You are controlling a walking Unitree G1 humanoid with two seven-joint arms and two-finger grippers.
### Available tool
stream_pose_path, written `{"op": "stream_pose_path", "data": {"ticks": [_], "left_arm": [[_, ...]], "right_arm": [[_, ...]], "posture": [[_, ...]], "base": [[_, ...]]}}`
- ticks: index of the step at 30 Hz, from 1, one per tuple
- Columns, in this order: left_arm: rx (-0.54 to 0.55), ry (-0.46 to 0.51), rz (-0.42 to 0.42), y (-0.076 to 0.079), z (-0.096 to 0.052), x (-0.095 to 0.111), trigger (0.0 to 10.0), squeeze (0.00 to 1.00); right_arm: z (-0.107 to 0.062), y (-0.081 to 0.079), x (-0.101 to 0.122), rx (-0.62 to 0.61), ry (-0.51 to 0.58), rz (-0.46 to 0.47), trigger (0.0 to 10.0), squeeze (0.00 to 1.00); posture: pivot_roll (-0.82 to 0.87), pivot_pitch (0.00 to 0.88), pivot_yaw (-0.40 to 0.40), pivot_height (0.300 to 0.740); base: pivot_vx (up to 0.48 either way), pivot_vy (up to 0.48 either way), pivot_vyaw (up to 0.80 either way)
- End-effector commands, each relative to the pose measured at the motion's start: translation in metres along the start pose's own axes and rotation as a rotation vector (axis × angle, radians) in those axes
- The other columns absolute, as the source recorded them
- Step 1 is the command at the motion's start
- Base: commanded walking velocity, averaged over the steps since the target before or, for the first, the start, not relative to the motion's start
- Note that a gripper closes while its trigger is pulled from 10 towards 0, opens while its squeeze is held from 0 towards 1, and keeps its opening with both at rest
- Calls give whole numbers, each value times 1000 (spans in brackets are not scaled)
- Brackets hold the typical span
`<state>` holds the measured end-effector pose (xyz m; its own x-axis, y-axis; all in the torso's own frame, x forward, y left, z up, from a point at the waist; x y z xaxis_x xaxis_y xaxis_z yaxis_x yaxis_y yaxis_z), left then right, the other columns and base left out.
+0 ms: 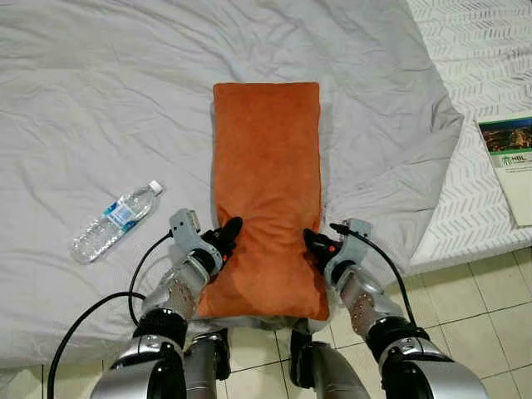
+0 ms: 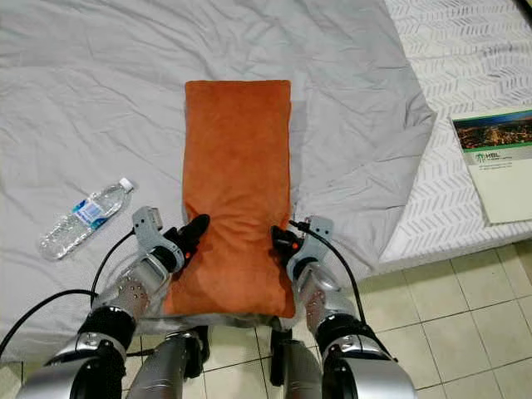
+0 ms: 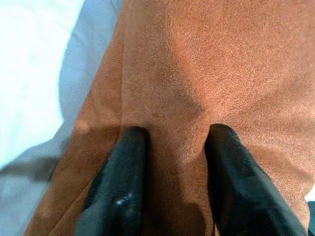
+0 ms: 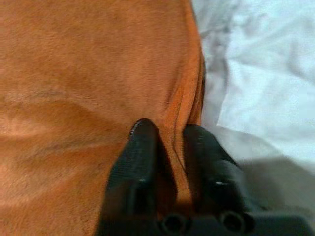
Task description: Clean up the room
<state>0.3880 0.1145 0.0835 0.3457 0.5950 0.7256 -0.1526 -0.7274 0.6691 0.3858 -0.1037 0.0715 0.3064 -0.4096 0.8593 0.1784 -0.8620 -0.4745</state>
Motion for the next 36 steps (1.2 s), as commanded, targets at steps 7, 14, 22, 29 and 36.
{"op": "stream_pose_path", "data": {"ticks": [7, 14, 22, 29, 36], "left_arm": [[19, -131, 53, -2, -30, -75, 0, 0], [-93, -26, 267, 20, -37, -44, 0, 0], [-188, 229, 599, 65, -40, 23, 0, 0], [-208, 273, 728, 75, -47, 29, 0, 0], [-106, 227, 776, 58, -37, 27, 10000, 0]], "right_arm": [[-20, -13, -71, 87, -196, -98, 0, 0], [-15, -14, -27, 121, -10, -121, 0, 0], [-45, -13, 91, 73, 445, -363, 0, 0], [-81, 10, 99, -100, 552, -431, 0, 0], [-84, 14, 75, -154, 467, -461, 10000, 0]], "posture": [[30, 426, -45, 740], [22, 211, -51, 740], [5, 0, -48, 740], [-7, 0, -46, 740], [-26, 0, -27, 740]], "base": [[0, 0, 0], [0, 0, 0], [0, 0, 0], [0, 0, 0], [82, -108, 0]]}}
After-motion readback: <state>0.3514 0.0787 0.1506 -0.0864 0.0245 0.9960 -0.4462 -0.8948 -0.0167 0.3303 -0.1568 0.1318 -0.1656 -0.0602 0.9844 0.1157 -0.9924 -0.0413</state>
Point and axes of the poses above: a point about 5 cm out from each wrist's last joint towards the gripper, its own z axis pointing out of the wrist towards the gripper, its own x axis along the axis of the wrist's last joint, y = z × x, the point moved 3 cm from there along z, pointing out of the wrist towards the gripper, and after that the axes turned 2 degrees about z, right-handed, at the moved point
